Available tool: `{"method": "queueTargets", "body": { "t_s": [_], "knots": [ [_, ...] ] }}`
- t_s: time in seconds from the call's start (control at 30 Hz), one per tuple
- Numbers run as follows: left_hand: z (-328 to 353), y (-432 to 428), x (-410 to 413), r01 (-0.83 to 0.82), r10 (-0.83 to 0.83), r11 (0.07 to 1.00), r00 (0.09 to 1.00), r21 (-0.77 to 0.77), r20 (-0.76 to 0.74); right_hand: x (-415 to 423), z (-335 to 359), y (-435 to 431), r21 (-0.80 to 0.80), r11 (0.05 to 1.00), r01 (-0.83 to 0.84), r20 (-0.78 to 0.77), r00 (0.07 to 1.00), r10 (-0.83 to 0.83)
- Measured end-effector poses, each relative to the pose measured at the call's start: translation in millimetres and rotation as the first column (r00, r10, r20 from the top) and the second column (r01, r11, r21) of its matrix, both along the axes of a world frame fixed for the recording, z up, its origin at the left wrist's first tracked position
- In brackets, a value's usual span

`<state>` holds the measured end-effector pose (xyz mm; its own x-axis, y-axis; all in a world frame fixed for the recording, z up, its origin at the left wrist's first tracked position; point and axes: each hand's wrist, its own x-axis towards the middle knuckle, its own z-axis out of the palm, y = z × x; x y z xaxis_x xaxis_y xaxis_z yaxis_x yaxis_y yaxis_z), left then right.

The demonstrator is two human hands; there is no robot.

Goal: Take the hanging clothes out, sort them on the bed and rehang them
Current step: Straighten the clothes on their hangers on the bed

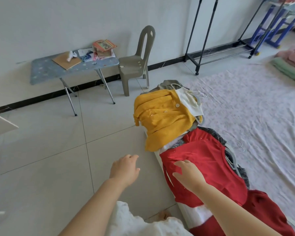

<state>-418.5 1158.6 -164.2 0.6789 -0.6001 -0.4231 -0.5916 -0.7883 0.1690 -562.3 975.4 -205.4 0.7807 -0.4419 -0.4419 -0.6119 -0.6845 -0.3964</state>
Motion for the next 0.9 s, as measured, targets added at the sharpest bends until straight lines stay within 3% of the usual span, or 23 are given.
{"method": "queueTargets", "body": {
  "t_s": [0.27, 0.37, 0.53, 0.9],
  "knots": [
    [-15, -49, 128, 0.133, -0.133, 0.991, 0.991, 0.001, -0.036, 105, -7, -35, 0.01, 0.985, 0.172, 0.003, 0.985, -0.172],
    [-18, -68, 194, 0.207, -0.207, 0.978, 0.977, 0.0, -0.043, 154, -10, -41, 0.038, 0.946, 0.323, 0.019, 0.946, -0.324],
    [-11, -100, 284, 0.294, -0.294, 0.956, 0.955, 0.001, -0.026, 219, -6, -48, 0.044, 0.897, 0.44, 0.026, 0.897, -0.442],
    [-24, -213, 357, 0.524, -0.518, 0.852, 0.848, 0.028, -0.115, 281, -25, -108, 0.042, 0.801, 0.597, -0.024, 0.802, -0.596]
  ]
}}
